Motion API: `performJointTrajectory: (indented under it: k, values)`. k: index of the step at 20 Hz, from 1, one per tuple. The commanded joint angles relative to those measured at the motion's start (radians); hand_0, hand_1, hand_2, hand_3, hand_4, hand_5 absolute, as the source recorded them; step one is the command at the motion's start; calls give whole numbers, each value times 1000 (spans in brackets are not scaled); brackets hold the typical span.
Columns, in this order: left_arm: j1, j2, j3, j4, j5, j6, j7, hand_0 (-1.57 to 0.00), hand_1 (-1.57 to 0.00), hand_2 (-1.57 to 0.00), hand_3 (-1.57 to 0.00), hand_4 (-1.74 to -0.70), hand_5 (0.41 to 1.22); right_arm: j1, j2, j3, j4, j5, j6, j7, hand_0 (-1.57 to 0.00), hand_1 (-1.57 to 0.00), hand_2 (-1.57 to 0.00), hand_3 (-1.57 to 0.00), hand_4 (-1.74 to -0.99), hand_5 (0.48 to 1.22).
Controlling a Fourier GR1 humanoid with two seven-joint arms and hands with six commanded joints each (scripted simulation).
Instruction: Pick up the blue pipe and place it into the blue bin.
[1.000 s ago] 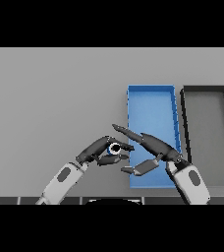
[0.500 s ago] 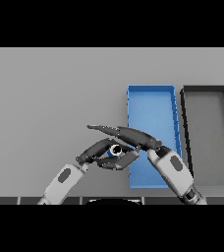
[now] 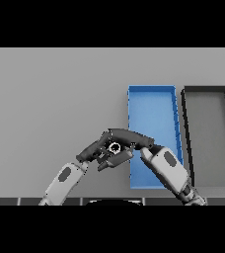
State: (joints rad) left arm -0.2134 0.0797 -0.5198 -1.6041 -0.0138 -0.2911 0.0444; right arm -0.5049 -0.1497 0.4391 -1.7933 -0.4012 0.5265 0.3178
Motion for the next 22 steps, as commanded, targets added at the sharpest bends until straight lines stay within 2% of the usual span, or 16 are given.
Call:
performJointTrajectory:
  k: [1, 2, 4, 7, 8, 9, 10, 12, 13, 15, 18, 22]
  values:
    - [8, -13, 3, -4, 9, -6, -6, -1363, -1344, -1254, -1312, -1686, 1221, 11, -14, 7, -5, 2, 0, -34, -1392, -1388, -1396, -1320, -1452, 968]
    - [2, -25, 12, 2, 11, -10, -12, -1404, -1390, -1310, -1364, -1697, 1221, -3, -27, 23, -13, 50, -5, -74, -1428, -1425, -1431, -1370, -1441, 1019]
    - [15, -26, 12, 5, 6, -17, -11, -1464, -1455, -1372, -1438, -1713, 1221, -11, -52, 40, -13, 87, -10, -95, -1479, -1477, -1482, -1442, -1457, 1092]
    - [22, -22, 36, -10, 13, -23, 6, -1516, -1512, -1388, -1503, -1727, 1221, -17, -60, 58, -11, 49, -50, -112, -1524, -1523, -1525, -1505, -1475, 1155]
    - [15, -21, 34, -8, -9, -15, -14, -1435, -1354, -1221, -1333, -1648, 1221, -29, -59, 56, -5, 29, -74, -108, -1533, -1533, -1534, -1518, -1480, 1168]
    - [6, 1, 33, -10, -36, -24, -36, -1157, -1083, -977, -1066, -1535, 1221, -25, -57, 65, -6, 9, -94, -114, -1541, -1540, -1542, -1529, -1483, 1179]
    - [11, 16, 15, -10, -72, -43, -62, -925, -866, -781, -853, -1415, 1221, -29, -70, 66, -10, -4, -102, -94, -1547, -1546, -1548, -1537, -1487, 1187]
    - [1, 36, 8, 1, -121, -88, -91, -592, -554, -500, -546, -1216, 1221, -30, -87, 77, -21, -1, -111, -73, -1556, -1555, -1556, -1549, -1490, 1199]
    - [3, 39, 9, 0, -147, -95, -98, -473, -443, -399, -436, -1143, 1187, -31, -88, 82, -18, 1, -110, -73, -1559, -1558, -1559, -1554, -1491, 1204]
    - [20, 36, 8, -4, -182, -95, -118, -303, -283, -255, -279, -1041, 1020, -17, -90, 92, -23, -5, -108, -99, -1563, -1563, -1563, -1560, -1493, 1210]
    - [-2, 38, 27, -2, -183, -85, -63, -154, -145, -130, -142, -942, 785, -29, -94, 102, -29, -5, -117, -97, -1567, -1567, -1567, -1565, -1496, 1215]
    - [-3, 27, 27, 8, -181, -82, -46, -63, -59, -53, -58, -887, 638, -38, -105, 106, -23, 14, -126, -108, -1569, -1569, -1569, -1569, -1493, 1219]
